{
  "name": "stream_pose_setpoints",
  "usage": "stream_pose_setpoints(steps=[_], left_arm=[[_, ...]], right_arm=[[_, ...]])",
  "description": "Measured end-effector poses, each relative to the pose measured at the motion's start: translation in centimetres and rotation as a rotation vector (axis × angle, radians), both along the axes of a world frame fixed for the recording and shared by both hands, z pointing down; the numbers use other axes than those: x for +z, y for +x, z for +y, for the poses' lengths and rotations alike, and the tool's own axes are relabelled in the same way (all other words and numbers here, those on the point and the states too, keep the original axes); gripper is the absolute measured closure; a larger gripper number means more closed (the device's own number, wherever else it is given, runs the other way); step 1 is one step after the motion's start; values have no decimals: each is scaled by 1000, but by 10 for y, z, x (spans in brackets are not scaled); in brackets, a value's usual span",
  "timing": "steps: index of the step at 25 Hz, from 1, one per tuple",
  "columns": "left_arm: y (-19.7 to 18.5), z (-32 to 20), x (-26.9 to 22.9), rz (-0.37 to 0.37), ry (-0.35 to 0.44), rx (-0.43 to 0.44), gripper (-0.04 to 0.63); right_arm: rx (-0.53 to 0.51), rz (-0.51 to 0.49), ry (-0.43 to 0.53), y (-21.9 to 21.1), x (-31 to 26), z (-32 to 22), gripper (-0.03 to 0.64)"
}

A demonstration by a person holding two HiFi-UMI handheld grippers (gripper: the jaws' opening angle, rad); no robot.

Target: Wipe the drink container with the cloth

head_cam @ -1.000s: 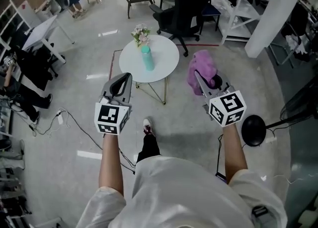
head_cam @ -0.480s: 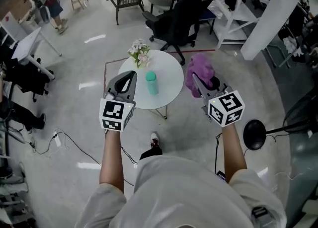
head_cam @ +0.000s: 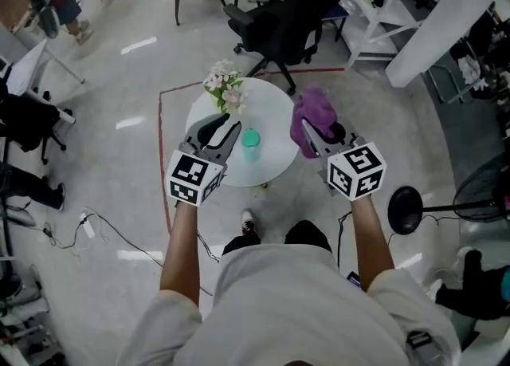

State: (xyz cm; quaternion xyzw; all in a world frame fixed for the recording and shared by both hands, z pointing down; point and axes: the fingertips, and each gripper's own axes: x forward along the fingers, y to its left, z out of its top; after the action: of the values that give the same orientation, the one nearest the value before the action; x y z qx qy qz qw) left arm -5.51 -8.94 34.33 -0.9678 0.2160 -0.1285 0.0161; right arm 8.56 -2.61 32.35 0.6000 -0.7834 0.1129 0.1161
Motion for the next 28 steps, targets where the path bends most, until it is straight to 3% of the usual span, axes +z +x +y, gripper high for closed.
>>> stream_pose_setpoints(steps=[9, 17, 21, 28], left_arm=[[36, -12, 82, -172, -124, -10, 396], [47, -5, 143, -321, -214, -23, 388], [49, -10, 165, -357, -242, -23, 385], [61, -15, 190, -382, -337, 29, 347]], right_arm=[[-162, -69, -115, 14, 55, -50, 512], [-308, -182, -228, 3, 108, -64, 511], [-377, -267, -299, -16, 136, -69, 511], [-326, -432, -503, -35, 201, -83, 511]])
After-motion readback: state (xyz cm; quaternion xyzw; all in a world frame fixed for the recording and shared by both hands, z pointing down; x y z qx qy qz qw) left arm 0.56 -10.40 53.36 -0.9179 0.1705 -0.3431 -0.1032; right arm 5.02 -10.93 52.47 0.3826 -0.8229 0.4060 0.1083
